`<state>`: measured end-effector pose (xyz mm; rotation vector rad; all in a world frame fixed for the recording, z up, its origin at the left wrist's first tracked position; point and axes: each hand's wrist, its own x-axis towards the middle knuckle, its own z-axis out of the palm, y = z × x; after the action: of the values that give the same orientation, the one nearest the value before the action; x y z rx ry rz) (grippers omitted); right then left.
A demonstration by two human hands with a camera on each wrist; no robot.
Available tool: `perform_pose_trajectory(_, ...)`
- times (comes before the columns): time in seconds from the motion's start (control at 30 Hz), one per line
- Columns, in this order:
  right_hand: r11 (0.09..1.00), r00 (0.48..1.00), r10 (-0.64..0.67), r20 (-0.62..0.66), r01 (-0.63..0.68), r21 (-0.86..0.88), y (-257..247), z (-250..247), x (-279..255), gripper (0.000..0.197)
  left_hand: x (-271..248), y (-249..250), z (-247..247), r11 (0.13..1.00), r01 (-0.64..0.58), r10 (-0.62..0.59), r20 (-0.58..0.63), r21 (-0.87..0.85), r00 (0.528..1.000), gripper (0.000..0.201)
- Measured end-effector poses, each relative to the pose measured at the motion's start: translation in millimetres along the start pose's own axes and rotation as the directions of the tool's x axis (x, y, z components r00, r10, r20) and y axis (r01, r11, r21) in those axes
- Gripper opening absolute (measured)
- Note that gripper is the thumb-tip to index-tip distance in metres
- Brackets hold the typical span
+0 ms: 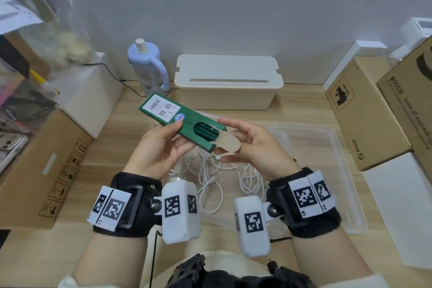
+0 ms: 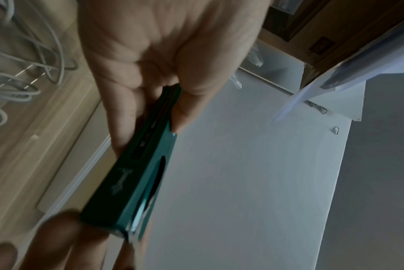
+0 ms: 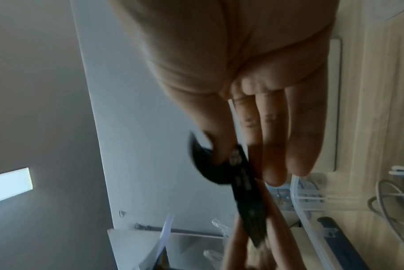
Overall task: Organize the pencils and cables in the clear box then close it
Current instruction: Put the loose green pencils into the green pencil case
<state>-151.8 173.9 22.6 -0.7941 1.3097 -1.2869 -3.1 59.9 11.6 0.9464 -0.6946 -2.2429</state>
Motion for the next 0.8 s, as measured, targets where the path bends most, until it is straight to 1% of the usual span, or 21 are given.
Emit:
perform_pose_trajectory(0.07,0.999,0.999,-0.004,-0.037,0.002,-0.051,4,6,3,0.037,-3,-5,5,0.995,0.002,-0.011,0.089,0.102,0.996,0.035)
perform_pose_trajectory(0.13,0.992,0.995,-0.024,-0.092,0.013,-0.122,10,8,5,0.029,-5,-8,7,0.974,0.011,-0.050,0.166,0.226,0.985,0.044)
perform_pose_trajectory(0.17,0.991,0.992,-0.029,-0.120,0.012,-0.133,12,7,5,0.026,-5,-8,6,0.955,0.007,-0.059,0.165,0.298,0.985,0.044)
perform_pose_trajectory(0.2,0.992,0.989,-0.026,-0.148,0.007,-0.127,12,4,4,0.024,-4,-6,3,0.929,-0.018,-0.036,0.138,0.369,0.990,0.039)
perform_pose_trajectory(0.23,0.994,0.984,-0.018,-0.177,-0.001,-0.109,12,-1,2,0.023,-3,-3,-2,0.900,-0.065,0.030,0.088,0.432,0.996,0.032)
perform_pose_trajectory(0.27,0.996,0.979,-0.009,-0.205,-0.009,-0.085,11,-5,-1,0.022,-1,0,-9,0.864,-0.127,0.130,0.026,0.487,0.991,0.027)
perform_pose_trajectory(0.3,0.998,0.972,-0.002,-0.234,-0.012,-0.062,9,-11,-3,0.021,2,3,-18,0.813,-0.187,0.250,-0.040,0.552,0.968,0.028)
perform_pose_trajectory(0.33,0.999,0.965,0.000,-0.263,-0.013,-0.049,9,-16,-5,0.021,5,5,-26,0.735,-0.216,0.360,-0.100,0.643,0.927,0.030)
perform_pose_trajectory(0.37,0.999,0.957,-0.002,-0.290,-0.012,-0.045,8,-20,-7,0.022,8,6,-34,0.634,-0.196,0.442,-0.142,0.748,0.886,0.032)
perform_pose_trajectory(0.4,0.999,0.950,-0.004,-0.314,-0.011,-0.045,8,-24,-8,0.023,10,7,-42,0.542,-0.134,0.474,-0.170,0.829,0.864,0.035)
perform_pose_trajectory(0.43,0.999,0.943,-0.005,-0.332,-0.010,-0.045,7,-26,-9,0.023,13,7,-50,0.487,-0.056,0.452,-0.197,0.872,0.870,0.042)
perform_pose_trajectory(0.5,0.999,0.929,-0.003,-0.370,-0.011,-0.034,8,-32,-11,0.021,15,7,-63,0.441,0.064,0.348,-0.237,0.895,0.907,0.067)
perform_pose_trajectory(0.53,1.000,0.921,-0.002,-0.390,-0.010,-0.030,8,-34,-13,0.019,15,7,-67,0.411,0.101,0.321,-0.248,0.906,0.914,0.079)
perform_pose_trajectory(0.57,1.000,0.913,-0.004,-0.409,-0.009,-0.028,9,-36,-14,0.017,14,7,-68,0.371,0.131,0.310,-0.255,0.919,0.916,0.086)
perform_pose_trajectory(0.6,1.000,0.905,-0.006,-0.425,-0.007,-0.028,10,-38,-15,0.016,14,8,-68,0.331,0.145,0.307,-0.251,0.933,0.918,0.088)
perform_pose_trajectory(0.63,1.000,0.899,-0.006,-0.437,-0.006,-0.026,10,-40,-16,0.016,13,9,-66,0.290,0.160,0.301,-0.249,0.943,0.921,0.085)
perform_pose_trajectory(0.7,1.000,0.891,-0.006,-0.454,-0.004,-0.022,11,-42,-17,0.015,13,9,-63,0.209,0.181,0.295,-0.238,0.961,0.925,0.072)
perform_pose_trajectory(0.73,1.000,0.888,-0.007,-0.460,-0.005,-0.024,11,-42,-17,0.016,12,8,-61,0.182,0.195,0.294,-0.242,0.964,0.924,0.067)
perform_pose_trajectory(0.8,1.000,0.882,-0.008,-0.471,-0.004,-0.025,11,-44,-17,0.019,10,6,-57,0.159,0.220,0.287,-0.258,0.962,0.922,0.059)
